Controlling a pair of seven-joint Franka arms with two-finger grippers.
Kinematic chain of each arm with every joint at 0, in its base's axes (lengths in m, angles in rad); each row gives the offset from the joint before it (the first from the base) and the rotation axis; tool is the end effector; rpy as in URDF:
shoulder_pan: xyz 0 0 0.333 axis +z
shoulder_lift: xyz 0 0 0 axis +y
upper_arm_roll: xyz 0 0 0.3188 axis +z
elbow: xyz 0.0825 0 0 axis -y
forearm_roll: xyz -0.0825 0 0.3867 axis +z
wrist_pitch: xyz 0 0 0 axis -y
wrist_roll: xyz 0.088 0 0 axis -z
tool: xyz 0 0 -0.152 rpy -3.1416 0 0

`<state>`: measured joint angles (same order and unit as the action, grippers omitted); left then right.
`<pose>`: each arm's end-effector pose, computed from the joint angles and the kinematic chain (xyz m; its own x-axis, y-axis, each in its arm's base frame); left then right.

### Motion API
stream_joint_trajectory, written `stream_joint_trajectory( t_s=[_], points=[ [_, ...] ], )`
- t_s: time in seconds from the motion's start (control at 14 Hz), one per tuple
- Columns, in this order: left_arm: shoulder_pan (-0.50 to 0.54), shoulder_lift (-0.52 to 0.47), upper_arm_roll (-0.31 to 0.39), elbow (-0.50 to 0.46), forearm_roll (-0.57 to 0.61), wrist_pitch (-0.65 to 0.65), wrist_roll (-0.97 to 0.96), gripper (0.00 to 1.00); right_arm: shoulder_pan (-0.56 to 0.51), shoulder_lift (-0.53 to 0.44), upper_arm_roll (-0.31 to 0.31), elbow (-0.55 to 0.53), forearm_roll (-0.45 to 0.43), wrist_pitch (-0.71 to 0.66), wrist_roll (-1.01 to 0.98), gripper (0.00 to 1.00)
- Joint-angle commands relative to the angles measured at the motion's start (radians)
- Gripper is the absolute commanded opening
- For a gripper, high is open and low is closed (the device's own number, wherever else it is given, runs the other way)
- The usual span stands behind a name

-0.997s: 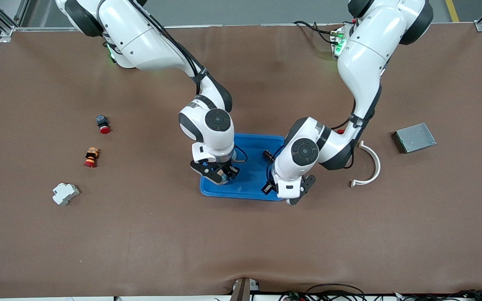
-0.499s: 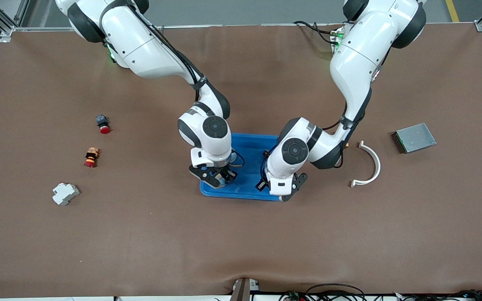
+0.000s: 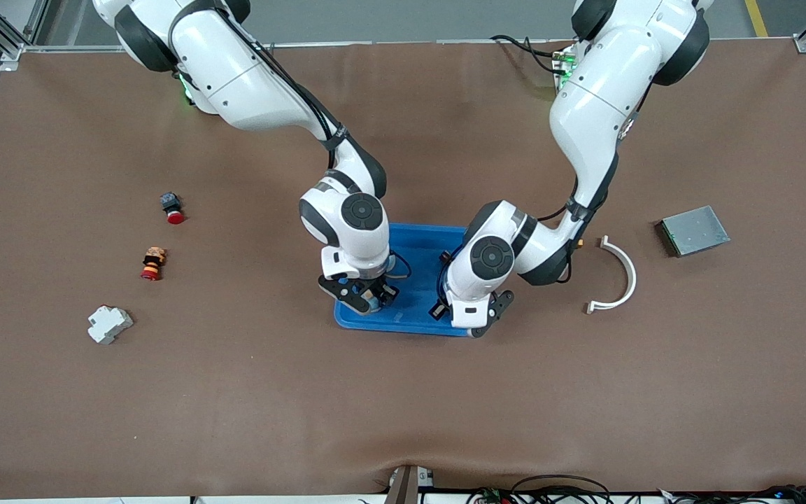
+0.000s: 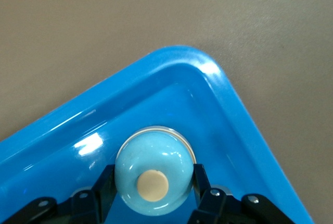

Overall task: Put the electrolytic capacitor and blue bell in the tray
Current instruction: 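Lower both items into the tray and open both grippers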

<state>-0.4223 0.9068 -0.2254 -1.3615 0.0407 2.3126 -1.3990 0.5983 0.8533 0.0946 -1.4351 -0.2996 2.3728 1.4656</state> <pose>0.6161 -0.4261 0.1434 0.6841 0.7173 -0.1324 0.7288 -0.6795 0.0841 0.5856 0.4560 0.1469 0.8107 -0.5627 0.1615 -0.5609 -0.8256 -0.0607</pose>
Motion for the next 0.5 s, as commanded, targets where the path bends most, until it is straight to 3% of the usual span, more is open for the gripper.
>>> stream_joint_trajectory(
  t_s=[0.0, 0.21, 0.28, 0.36, 0.43],
  points=[
    [-0.013, 0.012, 0.024, 0.015, 0.002, 0.002, -0.015, 0.0, 0.011, 0.052, 0.01, 0.05, -0.019, 0.008, 0.036, 0.0],
    [-0.036, 0.012, 0.049, 0.016, 0.002, 0.001, -0.015, 0.0, 0.011, 0.056, 0.01, 0.05, -0.019, 0.009, 0.038, 0.0],
    [-0.036, 0.012, 0.049, 0.015, 0.002, 0.001, -0.014, 0.07, 0.012, 0.058, 0.01, 0.05, -0.019, 0.012, 0.038, 0.0],
    [-0.035, 0.012, 0.047, 0.015, 0.002, 0.001, -0.012, 0.41, 0.011, 0.058, 0.01, 0.05, -0.018, 0.013, 0.036, 0.0],
    [-0.036, 0.012, 0.049, 0.016, 0.002, 0.001, -0.011, 0.99, 0.011, 0.058, 0.01, 0.05, -0.019, 0.013, 0.036, 0.0]
  ],
)
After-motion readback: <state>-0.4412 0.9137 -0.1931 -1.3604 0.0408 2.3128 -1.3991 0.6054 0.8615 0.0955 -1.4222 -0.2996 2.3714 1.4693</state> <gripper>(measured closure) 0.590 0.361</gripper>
